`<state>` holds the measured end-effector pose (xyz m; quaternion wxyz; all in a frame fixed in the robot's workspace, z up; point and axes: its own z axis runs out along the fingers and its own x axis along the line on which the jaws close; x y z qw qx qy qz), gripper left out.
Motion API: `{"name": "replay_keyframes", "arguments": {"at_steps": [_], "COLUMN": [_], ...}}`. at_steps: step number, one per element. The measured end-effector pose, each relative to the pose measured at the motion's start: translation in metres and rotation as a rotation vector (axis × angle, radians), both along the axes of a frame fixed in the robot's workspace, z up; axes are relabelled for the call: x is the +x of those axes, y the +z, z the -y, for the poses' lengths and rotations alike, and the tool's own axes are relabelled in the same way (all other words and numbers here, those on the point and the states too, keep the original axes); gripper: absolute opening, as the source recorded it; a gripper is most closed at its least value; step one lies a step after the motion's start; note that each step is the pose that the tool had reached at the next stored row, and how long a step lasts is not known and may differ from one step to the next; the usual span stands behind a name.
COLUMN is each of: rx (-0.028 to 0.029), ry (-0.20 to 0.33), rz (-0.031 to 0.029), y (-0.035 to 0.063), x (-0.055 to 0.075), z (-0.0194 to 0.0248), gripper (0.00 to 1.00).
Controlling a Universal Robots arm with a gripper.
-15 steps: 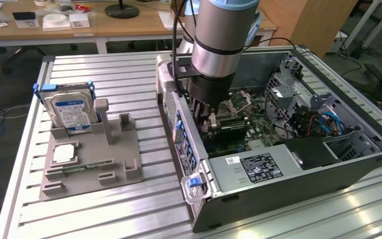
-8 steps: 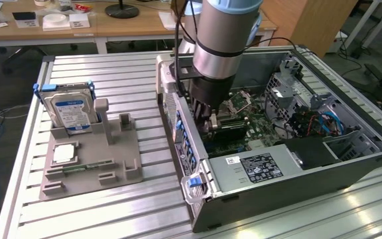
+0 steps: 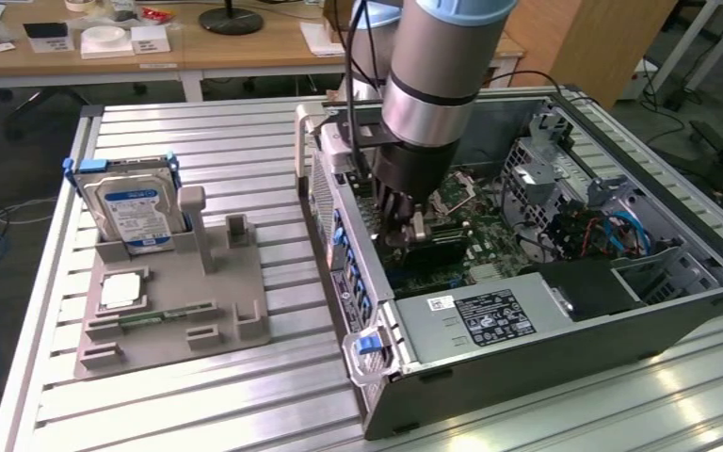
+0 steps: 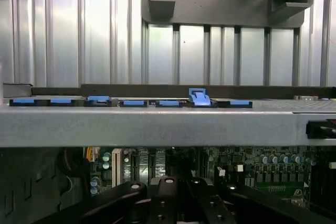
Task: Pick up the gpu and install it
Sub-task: 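Press down on the gpu until it lock into place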
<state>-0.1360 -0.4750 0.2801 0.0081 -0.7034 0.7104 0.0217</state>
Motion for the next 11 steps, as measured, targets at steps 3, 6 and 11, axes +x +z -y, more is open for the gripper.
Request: {"name": "replay_keyframes", "arguments": {"at_steps": [3, 6, 11], "rx": [-0.0013, -0.0072, -0.0176], "ry": [0.0, 0.0, 0.0], "rz": [-0.0003, -0.0004, -0.0012], "y": [-0.0001, -0.0001, -0.0008], "x": [0.003, 0.004, 0.008], "z": [-0.0042, -0.0103, -0.0166], "gripper": [0.11, 0.11, 0.11]}}
